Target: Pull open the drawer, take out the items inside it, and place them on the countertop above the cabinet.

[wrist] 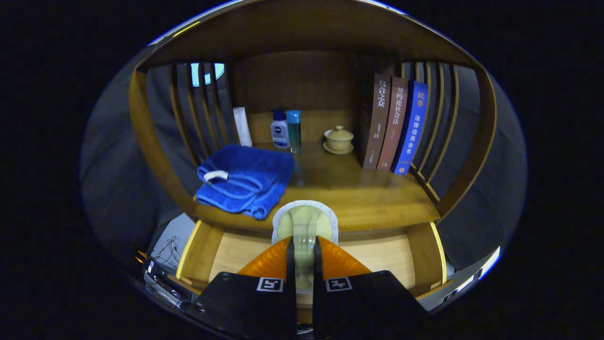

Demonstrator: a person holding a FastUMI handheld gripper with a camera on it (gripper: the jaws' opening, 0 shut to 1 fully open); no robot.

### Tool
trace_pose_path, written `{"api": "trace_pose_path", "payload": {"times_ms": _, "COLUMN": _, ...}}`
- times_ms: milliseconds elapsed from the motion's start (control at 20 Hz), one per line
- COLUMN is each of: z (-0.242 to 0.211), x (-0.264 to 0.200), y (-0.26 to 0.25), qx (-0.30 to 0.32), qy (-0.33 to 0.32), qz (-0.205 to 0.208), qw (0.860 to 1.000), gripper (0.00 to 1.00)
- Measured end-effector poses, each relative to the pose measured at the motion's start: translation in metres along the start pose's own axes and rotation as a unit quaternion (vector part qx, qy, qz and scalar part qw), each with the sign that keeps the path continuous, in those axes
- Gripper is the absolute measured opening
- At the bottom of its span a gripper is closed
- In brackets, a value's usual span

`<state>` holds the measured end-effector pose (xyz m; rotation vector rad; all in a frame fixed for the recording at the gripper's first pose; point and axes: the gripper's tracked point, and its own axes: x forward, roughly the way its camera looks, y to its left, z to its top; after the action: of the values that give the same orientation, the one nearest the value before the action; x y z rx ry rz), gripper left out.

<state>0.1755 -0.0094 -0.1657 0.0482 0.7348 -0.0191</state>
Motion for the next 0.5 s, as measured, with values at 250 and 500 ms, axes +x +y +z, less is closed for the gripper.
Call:
{"api": "trace_pose_path", "payload": {"times_ms": 250, "z": 0.036, "x": 0.056, "y": -0.013, "qx": 0.016, "qy": 0.023, "qz": -0.002, "qw": 1.0, "gripper": 0.17}}
{"api": "trace_pose_path", "payload": {"times_ms": 500, "z": 0.048, "x": 0.109, "y": -0.021, "qx": 0.022, "qy": 0.05, "qz": -0.006, "qw": 0.998, "gripper": 0.18}}
